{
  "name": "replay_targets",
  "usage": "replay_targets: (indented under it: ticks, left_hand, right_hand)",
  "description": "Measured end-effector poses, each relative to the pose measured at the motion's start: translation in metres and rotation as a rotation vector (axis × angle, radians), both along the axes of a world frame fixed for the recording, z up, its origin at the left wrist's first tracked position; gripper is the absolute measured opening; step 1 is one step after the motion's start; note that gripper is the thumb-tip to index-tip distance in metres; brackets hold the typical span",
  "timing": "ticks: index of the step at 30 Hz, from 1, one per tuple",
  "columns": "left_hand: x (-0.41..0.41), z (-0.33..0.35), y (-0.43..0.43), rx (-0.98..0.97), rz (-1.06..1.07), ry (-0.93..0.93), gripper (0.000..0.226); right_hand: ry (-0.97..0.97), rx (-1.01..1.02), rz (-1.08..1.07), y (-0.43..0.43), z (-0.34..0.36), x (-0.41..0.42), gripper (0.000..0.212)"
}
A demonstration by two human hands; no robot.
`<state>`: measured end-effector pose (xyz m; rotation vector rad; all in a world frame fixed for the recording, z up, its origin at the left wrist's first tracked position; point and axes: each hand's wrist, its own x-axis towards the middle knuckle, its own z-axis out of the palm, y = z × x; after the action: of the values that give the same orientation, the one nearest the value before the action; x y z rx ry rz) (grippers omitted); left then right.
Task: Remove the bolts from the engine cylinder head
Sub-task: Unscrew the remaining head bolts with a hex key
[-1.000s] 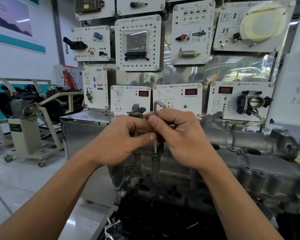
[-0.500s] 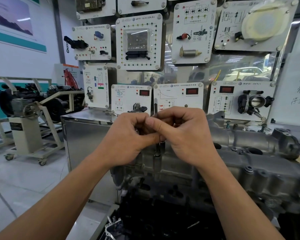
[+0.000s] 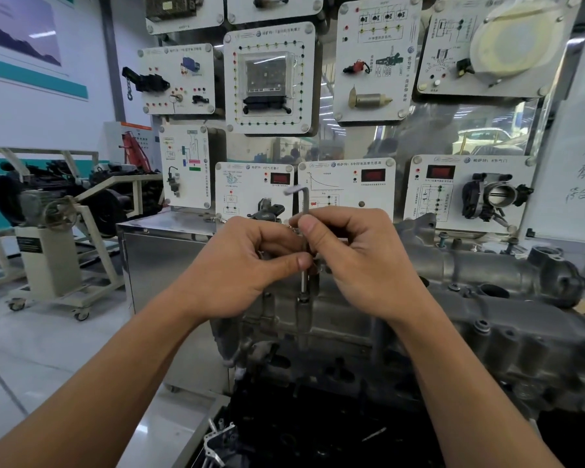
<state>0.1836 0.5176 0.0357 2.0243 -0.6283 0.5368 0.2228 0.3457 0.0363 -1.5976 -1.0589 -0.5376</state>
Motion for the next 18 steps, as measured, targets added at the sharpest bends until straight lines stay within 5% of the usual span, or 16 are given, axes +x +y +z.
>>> replay_targets:
  ticks: [8,18]
  left_hand:
    - [0.0004,-0.0015,-0.0030,-0.054,0.007,-0.040,0.027]
    - [-0.0034,0.0016,0.0027,0.030,-0.033,0.029,0.021]
  right_hand:
    - [0.050,0.164,0.038,0.0056,0.0004,-0.0023,0.004]
    - [-0.010,-0.053,-0.032,0.0022,0.0018,-0.0007,0.017]
